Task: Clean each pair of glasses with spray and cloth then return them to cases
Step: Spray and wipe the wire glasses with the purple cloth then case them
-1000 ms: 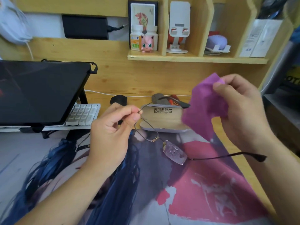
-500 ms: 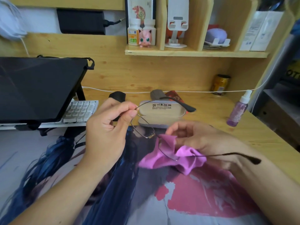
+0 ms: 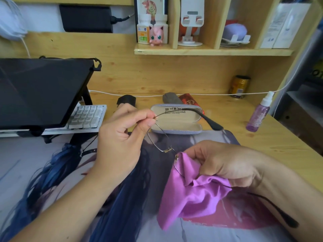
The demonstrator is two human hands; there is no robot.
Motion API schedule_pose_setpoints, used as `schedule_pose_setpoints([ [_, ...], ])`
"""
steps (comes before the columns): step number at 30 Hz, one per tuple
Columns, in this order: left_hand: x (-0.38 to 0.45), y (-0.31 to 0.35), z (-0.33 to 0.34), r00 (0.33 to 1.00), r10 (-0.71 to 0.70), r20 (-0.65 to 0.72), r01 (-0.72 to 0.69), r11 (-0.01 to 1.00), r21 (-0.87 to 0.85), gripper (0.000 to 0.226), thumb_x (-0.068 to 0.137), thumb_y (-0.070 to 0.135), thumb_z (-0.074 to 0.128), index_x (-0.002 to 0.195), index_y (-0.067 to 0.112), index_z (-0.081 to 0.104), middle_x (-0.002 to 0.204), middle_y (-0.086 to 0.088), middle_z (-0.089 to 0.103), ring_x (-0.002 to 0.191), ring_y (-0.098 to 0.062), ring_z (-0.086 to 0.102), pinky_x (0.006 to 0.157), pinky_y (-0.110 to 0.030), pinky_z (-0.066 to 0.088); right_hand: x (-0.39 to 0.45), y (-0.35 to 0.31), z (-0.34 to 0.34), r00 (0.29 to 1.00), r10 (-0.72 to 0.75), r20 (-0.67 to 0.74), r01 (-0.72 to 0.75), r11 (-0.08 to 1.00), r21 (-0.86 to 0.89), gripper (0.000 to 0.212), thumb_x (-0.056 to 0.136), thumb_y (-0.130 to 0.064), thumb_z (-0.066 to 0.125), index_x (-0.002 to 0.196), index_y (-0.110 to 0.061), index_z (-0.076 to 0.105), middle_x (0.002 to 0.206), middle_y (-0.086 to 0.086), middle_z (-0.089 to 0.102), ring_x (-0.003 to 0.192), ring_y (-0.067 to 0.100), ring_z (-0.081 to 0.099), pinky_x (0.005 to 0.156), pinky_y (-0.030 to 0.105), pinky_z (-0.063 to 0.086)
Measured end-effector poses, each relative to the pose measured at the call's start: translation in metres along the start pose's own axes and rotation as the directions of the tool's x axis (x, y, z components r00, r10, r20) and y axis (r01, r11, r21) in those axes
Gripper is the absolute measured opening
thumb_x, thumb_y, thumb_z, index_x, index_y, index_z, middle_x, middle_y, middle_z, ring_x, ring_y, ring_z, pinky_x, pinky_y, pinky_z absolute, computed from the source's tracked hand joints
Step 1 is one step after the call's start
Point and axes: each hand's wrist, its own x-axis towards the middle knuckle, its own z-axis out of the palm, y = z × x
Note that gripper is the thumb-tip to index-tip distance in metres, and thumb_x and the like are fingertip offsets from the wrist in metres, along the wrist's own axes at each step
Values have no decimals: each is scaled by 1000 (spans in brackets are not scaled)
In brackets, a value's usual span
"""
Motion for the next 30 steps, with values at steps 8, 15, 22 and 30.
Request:
schedule_pose_setpoints([
  [8,-1,-6,4,993,-119,-7,117,984,-134,27,93,10,68,95,36,74,85,-6,66,80,-27,61,72,-37,47,5,2,17,979,-125,-161,139,987,81,32,81,20,56,79,-5,77,72,9,72,65,14,68,60,20,54],
  [15,-1,-2,5,987,-160,15,160,973,-165,12,90,21,66,95,29,73,90,-7,67,81,-24,62,75,-29,50,7,1,23,944,-253,-212,272,960,68,16,86,12,62,91,1,72,77,8,69,69,13,63,64,19,51],
  [22,2,-1,0,987,-160,2,157,964,-217,17,92,15,68,93,31,74,85,0,69,80,-11,61,76,-22,49,6,1,26,930,-281,-238,302,952,52,11,92,4,60,95,9,69,83,14,66,77,20,62,70,24,49],
  [30,4,-3,-3,990,-144,-13,137,964,-229,21,92,11,69,96,31,75,86,10,67,83,-9,61,78,-21,48,10,1,30,877,-288,-384,330,943,47,19,94,0,54,83,-3,70,60,7,58,51,23,54,43,24,39],
])
